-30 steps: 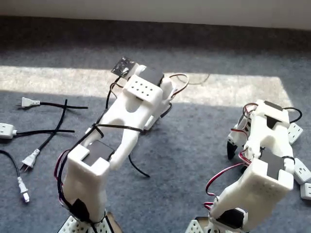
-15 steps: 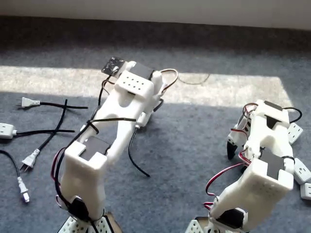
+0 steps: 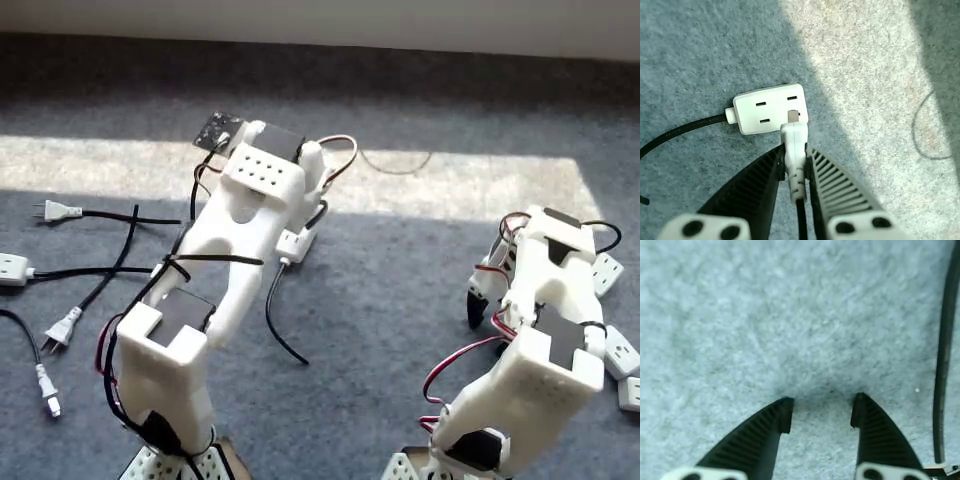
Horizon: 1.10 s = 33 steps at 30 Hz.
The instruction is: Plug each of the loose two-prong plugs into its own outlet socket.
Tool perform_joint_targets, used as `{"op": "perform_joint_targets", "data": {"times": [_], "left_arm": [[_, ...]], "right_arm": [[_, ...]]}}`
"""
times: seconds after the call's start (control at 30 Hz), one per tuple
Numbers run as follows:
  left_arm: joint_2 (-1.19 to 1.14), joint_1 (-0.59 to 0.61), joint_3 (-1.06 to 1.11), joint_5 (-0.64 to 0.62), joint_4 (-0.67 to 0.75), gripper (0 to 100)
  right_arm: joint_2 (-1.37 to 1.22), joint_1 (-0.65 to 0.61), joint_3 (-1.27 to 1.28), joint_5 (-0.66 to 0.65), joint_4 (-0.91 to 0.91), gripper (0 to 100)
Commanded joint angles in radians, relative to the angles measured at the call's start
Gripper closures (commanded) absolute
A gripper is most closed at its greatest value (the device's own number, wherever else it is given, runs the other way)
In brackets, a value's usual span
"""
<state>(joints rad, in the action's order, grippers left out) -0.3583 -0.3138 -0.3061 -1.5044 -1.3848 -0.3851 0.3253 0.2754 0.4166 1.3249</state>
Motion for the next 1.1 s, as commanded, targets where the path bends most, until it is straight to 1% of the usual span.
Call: {"op": "perform_joint_targets", "data": {"times": [0.0,0.1,0.53,0.73,0.87,1.07], "left_arm": [[0.059,0.008,0.070,-0.008,0.087,99],[0.059,0.008,0.101,-0.008,0.121,99],[0.059,0.004,0.105,-0.008,0.129,99],[0.058,-0.044,0.107,-0.008,0.129,99],[0.058,-0.045,0.107,-0.008,0.133,99],[0.022,-0.041,0.160,-0.008,0.236,99]], "right_arm": [[0.007,-0.015,0.004,0.014,-0.028,80.0],[0.007,-0.015,0.004,0.014,-0.028,80.0],[0.007,-0.015,0.004,0.014,-0.028,80.0],[0.007,-0.015,0.004,0.014,-0.028,80.0],[0.007,-0.015,0.004,0.012,-0.028,80.0],[0.007,-0.015,0.005,0.012,-0.028,80.0]]}}
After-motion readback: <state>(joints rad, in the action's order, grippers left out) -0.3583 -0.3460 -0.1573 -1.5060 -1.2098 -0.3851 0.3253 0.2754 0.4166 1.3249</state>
